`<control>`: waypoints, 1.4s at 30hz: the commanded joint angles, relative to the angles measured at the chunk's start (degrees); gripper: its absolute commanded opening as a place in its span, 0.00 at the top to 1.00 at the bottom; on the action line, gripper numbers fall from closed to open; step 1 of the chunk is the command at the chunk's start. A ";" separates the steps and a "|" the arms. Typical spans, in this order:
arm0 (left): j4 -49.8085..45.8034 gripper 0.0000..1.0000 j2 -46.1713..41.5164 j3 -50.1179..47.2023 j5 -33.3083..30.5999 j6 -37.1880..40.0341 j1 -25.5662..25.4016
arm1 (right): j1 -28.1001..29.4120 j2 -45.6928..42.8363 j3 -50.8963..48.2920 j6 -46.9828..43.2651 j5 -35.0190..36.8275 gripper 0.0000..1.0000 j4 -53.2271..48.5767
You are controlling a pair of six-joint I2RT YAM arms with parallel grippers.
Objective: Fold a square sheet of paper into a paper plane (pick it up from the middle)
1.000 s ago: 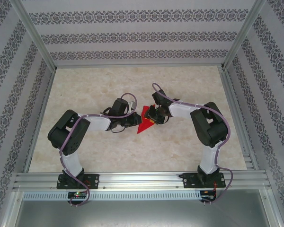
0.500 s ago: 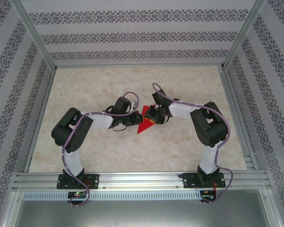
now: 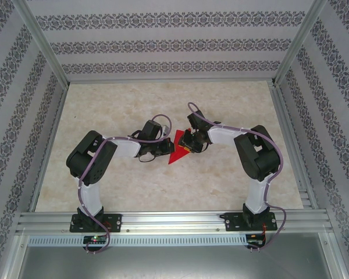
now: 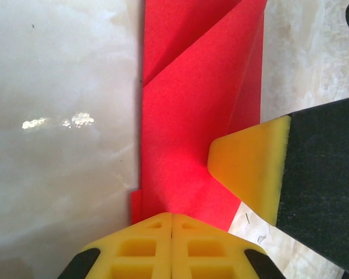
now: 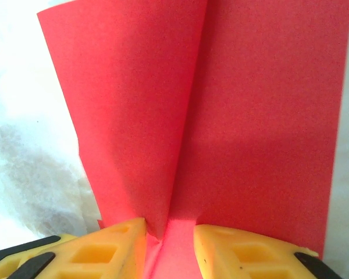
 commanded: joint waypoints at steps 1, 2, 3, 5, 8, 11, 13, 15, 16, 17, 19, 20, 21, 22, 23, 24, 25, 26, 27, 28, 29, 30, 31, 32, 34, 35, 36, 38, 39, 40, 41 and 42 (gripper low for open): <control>-1.44 0.93 0.82 1.55 -0.84 1.17 -0.16 | -0.45 8.44 -5.26 0.99 7.89 0.69 -4.65; -1.40 0.93 0.94 1.49 -0.81 1.13 -0.16 | -0.47 8.46 -5.30 0.96 7.86 0.69 -4.72; -1.45 0.93 0.99 1.54 -0.75 1.13 -0.16 | -0.47 8.47 -5.36 1.06 7.94 0.69 -4.73; -1.36 0.93 1.19 1.52 -0.58 1.14 -0.16 | -0.56 8.48 -5.64 1.18 7.89 0.69 -4.56; -1.38 0.93 1.29 1.47 -0.50 1.26 -0.16 | -0.57 8.57 -5.77 1.09 7.88 0.70 -4.35; -1.78 0.93 1.58 1.50 -0.46 1.37 -0.16 | -0.56 8.66 -5.90 1.09 7.80 0.71 -4.29; -2.16 0.94 1.69 1.54 -0.46 1.46 -0.17 | -0.56 8.66 -5.94 1.00 7.74 0.72 -4.29; -2.69 0.94 1.85 1.44 -0.53 1.45 -0.21 | -0.56 8.53 -5.93 0.96 7.57 0.72 -4.29; -3.06 0.94 1.96 1.42 -0.62 1.54 -0.21 | -0.53 8.44 -5.83 0.87 7.47 0.72 -4.20; -3.41 0.95 2.01 1.41 -0.66 1.73 -0.16 | -0.56 8.19 -5.77 0.79 7.23 0.72 -4.07; -4.62 0.95 2.14 1.20 -0.81 2.07 -0.16 | -0.65 6.85 -5.50 0.47 5.63 0.72 -3.41; -4.93 0.96 2.15 1.04 -0.84 2.45 -0.16 | -0.78 5.72 -5.39 0.40 4.60 0.71 -2.83; -5.43 0.96 2.13 0.84 -0.79 2.77 -0.22 | -0.87 3.91 -5.33 0.30 3.60 0.70 -1.84; -6.09 0.97 2.15 0.70 -0.92 3.23 -0.17 | -1.06 2.12 -4.88 0.07 2.94 0.69 -1.25; -6.54 0.97 2.13 0.59 -0.87 3.60 -0.23 | -1.20 0.11 -4.47 -0.22 2.44 0.69 -0.76; -7.03 0.97 2.24 0.41 -0.88 3.95 -0.09 | -1.39 -2.30 -4.20 -0.46 2.24 0.68 0.13; -7.61 0.98 2.33 0.20 -0.90 4.32 -0.10 | -1.59 -4.74 -4.05 -0.87 1.93 0.67 1.28; -7.91 0.98 2.40 0.11 -0.86 4.61 -0.04 | -1.70 -6.60 -3.93 -1.38 1.83 0.66 2.13; -8.26 0.99 2.44 -0.14 -0.81 4.90 -0.03 | -1.91 -8.50 -3.87 -2.15 1.89 0.65 2.98; -8.43 0.99 2.39 -0.26 -0.74 5.14 0.05 | -2.01 -10.30 -3.93 -2.96 1.73 0.65 4.14; -8.79 0.99 2.39 -0.42 -0.79 5.45 0.01 | -2.11 -11.10 -4.21 -3.58 1.47 0.67 5.33; -9.27 0.99 2.57 -0.44 -0.86 5.66 0.08 | -2.05 -11.37 -4.56 -4.48 0.95 0.70 6.73; -9.64 1.00 2.72 -0.39 -0.87 5.78 0.10 | -2.05 -10.93 -4.61 -5.06 0.39 0.73 7.57; -9.94 1.00 2.76 -0.44 -0.88 5.92 0.10 | -2.05 -10.19 -4.64 -5.37 -0.46 0.77 8.32; -10.63 1.00 2.78 -0.36 -0.96 6.04 0.10 | -2.01 -8.30 -5.21 -4.88 -3.21 0.86 11.55; -10.94 1.00 2.68 -0.36 -1.10 6.17 0.06 | -1.97 -7.45 -5.71 -4.40 -4.38 0.88 13.60; -11.25 1.00 2.67 -0.36 -1.29 6.12 0.10 | -1.75 -6.54 -6.09 -4.03 -5.75 0.90 15.66; -11.72 1.00 2.57 -0.15 -1.55 6.07 0.19 | -1.31 -5.22 -5.98 -4.07 -7.18 0.92 17.80; -11.80 1.00 2.62 -0.10 -1.62 6.07 0.14 | -1.05 -4.70 -5.83 -4.43 -7.48 0.94 18.18; -11.92 1.00 2.66 0.03 -1.78 5.99 0.18 | -0.92 -4.31 -5.70 -4.84 -7.61 0.94 18.14; -11.94 1.00 2.66 0.12 -1.90 5.92 0.18 | -0.91 -4.01 -5.59 -5.17 -7.65 0.94 18.00; -11.96 1.00 2.70 0.19 -1.90 5.74 0.19 | -0.95 -3.57 -5.50 -5.51 -7.62 0.95 17.73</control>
